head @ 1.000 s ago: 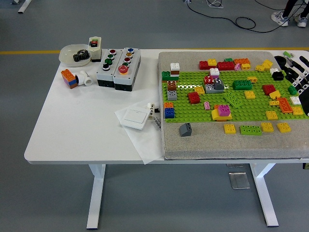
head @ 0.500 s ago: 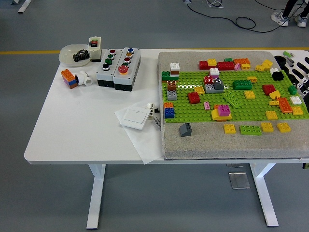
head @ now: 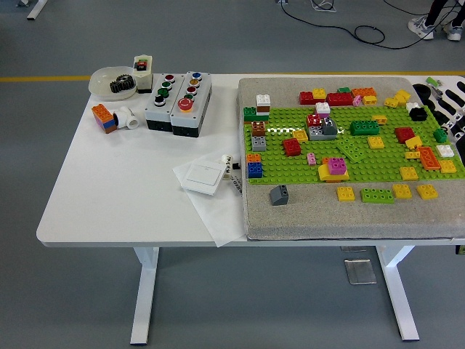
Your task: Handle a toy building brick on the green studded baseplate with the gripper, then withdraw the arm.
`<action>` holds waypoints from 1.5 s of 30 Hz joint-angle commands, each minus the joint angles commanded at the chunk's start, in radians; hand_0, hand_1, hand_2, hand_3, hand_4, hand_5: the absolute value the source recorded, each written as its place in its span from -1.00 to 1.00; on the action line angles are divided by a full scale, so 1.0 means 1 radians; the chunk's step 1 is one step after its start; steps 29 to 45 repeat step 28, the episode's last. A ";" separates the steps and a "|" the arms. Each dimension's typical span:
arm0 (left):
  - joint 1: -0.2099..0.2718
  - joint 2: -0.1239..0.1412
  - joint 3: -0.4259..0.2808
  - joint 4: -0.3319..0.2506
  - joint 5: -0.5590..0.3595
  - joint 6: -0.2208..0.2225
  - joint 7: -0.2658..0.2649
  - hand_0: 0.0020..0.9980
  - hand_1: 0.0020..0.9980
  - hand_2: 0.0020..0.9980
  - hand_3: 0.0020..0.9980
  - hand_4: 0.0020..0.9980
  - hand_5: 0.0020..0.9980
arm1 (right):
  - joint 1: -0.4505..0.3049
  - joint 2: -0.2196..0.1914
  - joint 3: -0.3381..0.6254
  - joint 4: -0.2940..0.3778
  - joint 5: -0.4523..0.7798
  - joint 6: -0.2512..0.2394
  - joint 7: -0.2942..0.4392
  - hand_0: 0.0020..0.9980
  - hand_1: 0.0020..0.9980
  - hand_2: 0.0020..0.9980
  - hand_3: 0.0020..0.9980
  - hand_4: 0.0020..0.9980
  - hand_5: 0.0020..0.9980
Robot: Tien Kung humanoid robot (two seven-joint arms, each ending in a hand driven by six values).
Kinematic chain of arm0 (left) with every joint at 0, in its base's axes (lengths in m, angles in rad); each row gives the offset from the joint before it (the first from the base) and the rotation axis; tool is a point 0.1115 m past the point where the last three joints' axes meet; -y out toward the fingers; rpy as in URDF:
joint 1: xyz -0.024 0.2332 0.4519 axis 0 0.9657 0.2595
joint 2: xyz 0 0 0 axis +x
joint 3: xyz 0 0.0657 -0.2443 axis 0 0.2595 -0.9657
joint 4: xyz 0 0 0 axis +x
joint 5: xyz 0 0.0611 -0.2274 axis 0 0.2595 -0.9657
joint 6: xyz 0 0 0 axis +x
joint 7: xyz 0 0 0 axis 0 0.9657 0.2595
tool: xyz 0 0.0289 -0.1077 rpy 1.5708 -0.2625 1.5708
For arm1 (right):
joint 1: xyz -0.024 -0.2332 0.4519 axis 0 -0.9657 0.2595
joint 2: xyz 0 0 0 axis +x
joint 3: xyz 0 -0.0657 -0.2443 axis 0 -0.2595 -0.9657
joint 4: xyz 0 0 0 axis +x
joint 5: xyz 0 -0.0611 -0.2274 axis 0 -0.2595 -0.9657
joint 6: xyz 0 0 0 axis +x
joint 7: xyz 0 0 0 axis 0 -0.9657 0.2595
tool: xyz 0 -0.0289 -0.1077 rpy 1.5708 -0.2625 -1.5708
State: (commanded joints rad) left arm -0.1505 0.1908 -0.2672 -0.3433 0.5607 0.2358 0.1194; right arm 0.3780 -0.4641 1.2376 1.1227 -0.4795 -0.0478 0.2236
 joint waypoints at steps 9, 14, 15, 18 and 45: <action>0.003 -0.008 0.029 0.006 -0.056 0.011 -0.017 0.59 0.59 0.56 0.24 0.30 0.30 | 0.017 -0.001 -0.009 0.001 0.003 -0.004 -0.006 0.77 0.67 0.67 0.71 1.00 1.00; 0.002 -0.007 0.049 0.006 -0.083 0.016 -0.027 0.61 0.60 0.56 0.24 0.30 0.31 | 0.014 -0.005 -0.009 0.004 -0.001 -0.004 -0.009 0.78 0.67 0.67 0.71 1.00 1.00; 0.002 -0.007 0.051 0.005 -0.086 0.016 -0.029 0.61 0.60 0.56 0.24 0.30 0.31 | 0.014 -0.005 -0.009 0.005 -0.002 -0.003 -0.010 0.78 0.67 0.67 0.71 1.00 1.00; 0.005 -0.008 0.062 0.006 -0.107 0.021 -0.036 0.62 0.60 0.56 0.24 0.30 0.30 | 0.008 -0.006 -0.006 0.004 -0.006 -0.003 -0.013 0.77 0.67 0.67 0.71 1.00 1.00; 0.005 -0.011 0.063 0.011 -0.116 0.022 -0.039 0.62 0.60 0.56 0.24 0.30 0.30 | 0.016 -0.013 -0.010 0.009 -0.005 0.000 -0.016 0.77 0.67 0.67 0.70 1.00 1.00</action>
